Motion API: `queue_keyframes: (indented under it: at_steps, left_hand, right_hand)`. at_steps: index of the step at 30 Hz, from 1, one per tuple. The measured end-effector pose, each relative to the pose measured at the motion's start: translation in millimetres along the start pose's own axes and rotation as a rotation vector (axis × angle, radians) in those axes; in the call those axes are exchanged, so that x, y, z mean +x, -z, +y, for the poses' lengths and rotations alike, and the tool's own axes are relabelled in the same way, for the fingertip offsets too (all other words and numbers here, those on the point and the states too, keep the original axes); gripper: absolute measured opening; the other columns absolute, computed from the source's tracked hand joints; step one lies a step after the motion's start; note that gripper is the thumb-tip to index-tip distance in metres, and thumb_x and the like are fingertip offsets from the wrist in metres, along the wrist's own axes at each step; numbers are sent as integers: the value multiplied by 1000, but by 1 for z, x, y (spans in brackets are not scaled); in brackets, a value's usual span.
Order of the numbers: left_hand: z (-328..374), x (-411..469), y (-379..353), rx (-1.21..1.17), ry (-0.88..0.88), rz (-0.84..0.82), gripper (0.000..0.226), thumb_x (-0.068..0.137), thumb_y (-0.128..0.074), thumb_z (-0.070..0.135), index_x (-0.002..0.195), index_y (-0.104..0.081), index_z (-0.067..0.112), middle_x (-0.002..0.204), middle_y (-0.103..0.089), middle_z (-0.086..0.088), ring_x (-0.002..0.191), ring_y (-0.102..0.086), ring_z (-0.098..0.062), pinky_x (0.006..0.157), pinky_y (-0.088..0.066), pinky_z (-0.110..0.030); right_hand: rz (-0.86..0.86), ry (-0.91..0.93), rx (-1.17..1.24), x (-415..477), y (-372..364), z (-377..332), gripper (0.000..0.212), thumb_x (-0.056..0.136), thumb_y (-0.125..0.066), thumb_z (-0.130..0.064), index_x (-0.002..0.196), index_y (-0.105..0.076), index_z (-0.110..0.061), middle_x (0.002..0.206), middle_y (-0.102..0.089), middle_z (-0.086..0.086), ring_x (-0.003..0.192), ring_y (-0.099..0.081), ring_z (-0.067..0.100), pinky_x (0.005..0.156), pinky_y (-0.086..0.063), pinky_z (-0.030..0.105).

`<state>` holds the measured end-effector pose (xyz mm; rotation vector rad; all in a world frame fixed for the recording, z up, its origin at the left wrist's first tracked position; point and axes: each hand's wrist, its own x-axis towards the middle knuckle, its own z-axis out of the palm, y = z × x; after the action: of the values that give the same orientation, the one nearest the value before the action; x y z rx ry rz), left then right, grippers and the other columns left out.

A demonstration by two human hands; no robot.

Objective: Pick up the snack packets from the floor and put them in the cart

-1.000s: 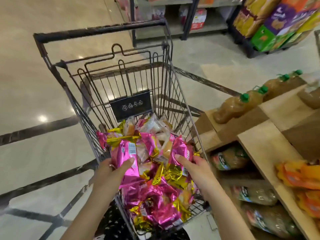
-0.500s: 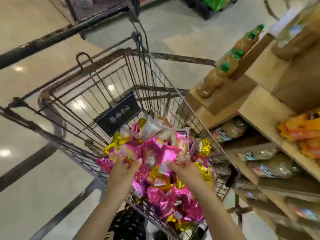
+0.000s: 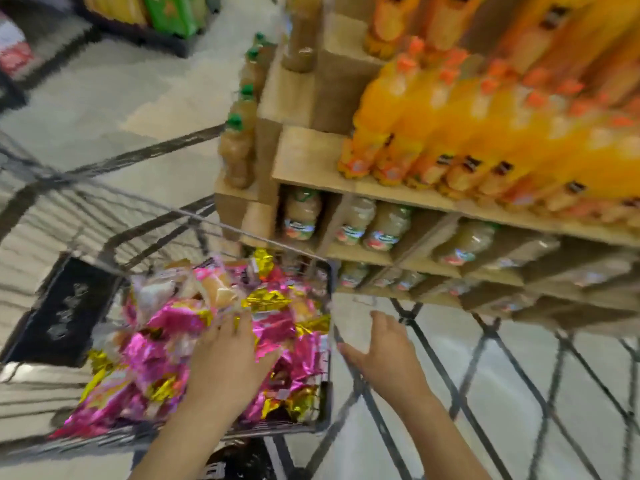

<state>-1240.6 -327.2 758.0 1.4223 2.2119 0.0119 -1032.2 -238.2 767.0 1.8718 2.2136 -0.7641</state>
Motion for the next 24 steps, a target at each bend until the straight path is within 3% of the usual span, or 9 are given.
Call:
queue_keyframes:
  at_steps: [4,9,18,24]
  left_hand:
    - [79,-12,-13,235,-198,-1,93,87,-37,74,156,-11,17,160,-21,-14,147,-20,-33,119,-22,-42]
    - [180,-49,-41,363,-382,-44,95,87,-33,76,157,-3,19,163,-11,-11,149,-12,-32,121,-16,-41]
    - [326,-122,-130,423,-617,-161,96,84,-32,81,156,-5,23,163,-13,-6,149,-14,-28,120,-20,-40]
    - [401,-158,-168,521,-811,-141,94,83,-33,81,154,-12,23,159,-24,-7,146,-22,-26,118,-23,-39]
  right_hand:
    - [112,-110,-43,-47,20,79,77,87,-52,-65,141,-34,-14,137,-46,6,128,-41,25,103,-40,35]
    - [207,-284,13,-119,35,184,81,85,-51,-68,144,-32,-16,137,-46,2,126,-42,22,103,-40,33]
    - [290,-594,195,-240,29,350,87,84,-53,-69,148,-28,-15,145,-41,3,134,-39,21,106,-39,32]
    - [286,-725,244,-284,19,406,81,86,-50,-68,144,-28,-15,144,-40,5,130,-39,24,103,-40,34]
